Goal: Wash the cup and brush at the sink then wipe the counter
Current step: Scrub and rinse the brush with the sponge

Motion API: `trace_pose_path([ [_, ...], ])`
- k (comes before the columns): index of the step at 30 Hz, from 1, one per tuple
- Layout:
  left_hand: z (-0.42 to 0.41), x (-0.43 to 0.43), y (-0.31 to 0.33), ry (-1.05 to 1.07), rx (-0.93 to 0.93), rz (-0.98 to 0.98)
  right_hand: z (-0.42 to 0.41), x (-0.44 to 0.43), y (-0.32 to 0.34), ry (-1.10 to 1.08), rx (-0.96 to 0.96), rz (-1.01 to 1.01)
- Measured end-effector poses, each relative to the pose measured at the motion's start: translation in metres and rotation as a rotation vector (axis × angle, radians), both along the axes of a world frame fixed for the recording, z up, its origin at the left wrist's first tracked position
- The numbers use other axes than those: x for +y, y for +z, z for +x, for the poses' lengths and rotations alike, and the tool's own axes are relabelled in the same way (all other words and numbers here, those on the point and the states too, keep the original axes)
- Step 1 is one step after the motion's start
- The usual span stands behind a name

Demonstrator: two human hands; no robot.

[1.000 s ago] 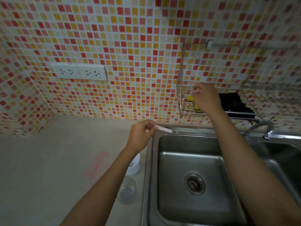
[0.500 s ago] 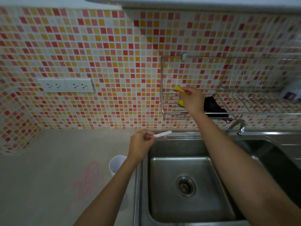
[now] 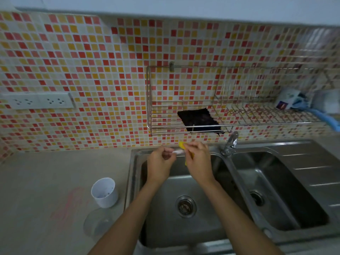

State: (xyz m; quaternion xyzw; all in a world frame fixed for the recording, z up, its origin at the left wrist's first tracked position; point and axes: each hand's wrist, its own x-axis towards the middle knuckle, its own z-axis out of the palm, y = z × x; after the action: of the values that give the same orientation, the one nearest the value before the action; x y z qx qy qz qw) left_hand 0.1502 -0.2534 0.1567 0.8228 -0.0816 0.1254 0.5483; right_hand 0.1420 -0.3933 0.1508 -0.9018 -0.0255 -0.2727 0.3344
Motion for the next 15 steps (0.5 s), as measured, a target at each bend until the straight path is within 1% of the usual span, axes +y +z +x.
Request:
trace_pose_path([
  [3,-0.001,-0.018,-0.007,-0.018,0.007,0.004,-0.01,-0.012,-0.006,0.097,-0.033,-0.079],
  [7,-0.008,-0.045,-0.013,0.019,0.016,0.03,-0.011,-0.047,-0.016,-0.051,0.038,0.018],
  [11,-0.015,-0.068,-0.019,0.017,0.01,0.022,-0.027,-0.053,-0.024,0.105,0.01,-0.039],
  [12,-0.015,-0.072,-0.021,0.027,0.021,0.023,-0.026,-0.061,-0.025,0.09,0.018,-0.017],
  [15,-0.014,-0.084,-0.027,0.079,0.058,0.022,-0.021,-0.084,-0.031,-0.045,0.084,0.073],
])
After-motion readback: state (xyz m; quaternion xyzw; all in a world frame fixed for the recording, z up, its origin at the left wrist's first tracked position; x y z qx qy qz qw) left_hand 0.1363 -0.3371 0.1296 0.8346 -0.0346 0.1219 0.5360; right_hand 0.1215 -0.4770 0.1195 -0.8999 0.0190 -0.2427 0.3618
